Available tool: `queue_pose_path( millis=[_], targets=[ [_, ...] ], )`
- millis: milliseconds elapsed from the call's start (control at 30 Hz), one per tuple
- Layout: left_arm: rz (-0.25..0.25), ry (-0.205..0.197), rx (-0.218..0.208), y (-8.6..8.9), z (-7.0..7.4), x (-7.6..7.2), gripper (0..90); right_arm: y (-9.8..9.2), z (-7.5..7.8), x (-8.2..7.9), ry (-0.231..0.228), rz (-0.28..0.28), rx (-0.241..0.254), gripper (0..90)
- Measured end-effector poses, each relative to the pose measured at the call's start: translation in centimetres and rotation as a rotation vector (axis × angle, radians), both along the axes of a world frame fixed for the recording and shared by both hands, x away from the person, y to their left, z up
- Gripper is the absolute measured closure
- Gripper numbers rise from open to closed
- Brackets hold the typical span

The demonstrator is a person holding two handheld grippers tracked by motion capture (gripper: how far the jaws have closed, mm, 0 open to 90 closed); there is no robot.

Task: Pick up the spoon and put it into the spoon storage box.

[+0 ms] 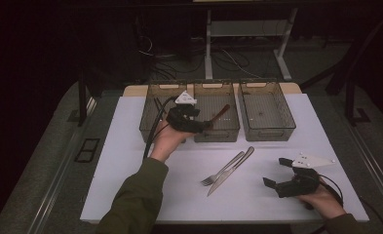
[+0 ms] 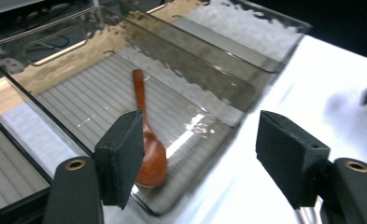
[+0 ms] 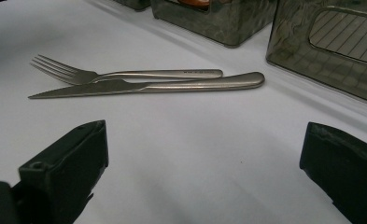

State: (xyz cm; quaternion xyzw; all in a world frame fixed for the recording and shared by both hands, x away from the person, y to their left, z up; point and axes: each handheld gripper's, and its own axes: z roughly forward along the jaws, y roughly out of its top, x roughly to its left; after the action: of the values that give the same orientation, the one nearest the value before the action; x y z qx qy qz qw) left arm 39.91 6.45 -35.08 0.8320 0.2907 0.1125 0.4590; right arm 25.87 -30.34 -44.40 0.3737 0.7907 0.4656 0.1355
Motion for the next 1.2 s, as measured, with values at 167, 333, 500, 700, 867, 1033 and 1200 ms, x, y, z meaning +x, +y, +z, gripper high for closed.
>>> queue_pose_path(
  millis=[167,333,500,700,867,1033,1200],
  targets=[
    [-0.036,-0.014,-0.021,0.8,-0.1,-1.8,24.2,0.1,0.0,0.0,0.006,0.001,0.001,0.5],
    [-0.055,-0.025,-0.033,1.6,-0.7,-3.4,21.7,0.1,0.0,0.0,0.007,0.004,0.002,0.5],
    [-0.059,-0.029,-0.059,2.6,-1.9,-4.8,19.9,0.2,0.0,0.0,0.015,0.002,0.002,0.5],
    [-0.06,-0.017,-0.09,4.1,-3.4,-6.3,18.9,0.1,0.0,0.0,0.007,0.003,0.001,0.5],
    [-0.049,-0.015,-0.107,5.6,-4.5,-7.7,15.8,0.0,0.0,0.0,0.008,-0.002,-0.002,0.5],
    [-0.022,-0.024,-0.12,7.2,-5.4,-9.1,12.8,0.0,0.0,0.0,0.009,-0.002,-0.004,0.5],
    [-0.011,-0.026,-0.108,8.2,-6.5,-10.6,5.1,0.0,0.0,0.0,0.008,-0.003,-0.005,0.5]
  ],
)
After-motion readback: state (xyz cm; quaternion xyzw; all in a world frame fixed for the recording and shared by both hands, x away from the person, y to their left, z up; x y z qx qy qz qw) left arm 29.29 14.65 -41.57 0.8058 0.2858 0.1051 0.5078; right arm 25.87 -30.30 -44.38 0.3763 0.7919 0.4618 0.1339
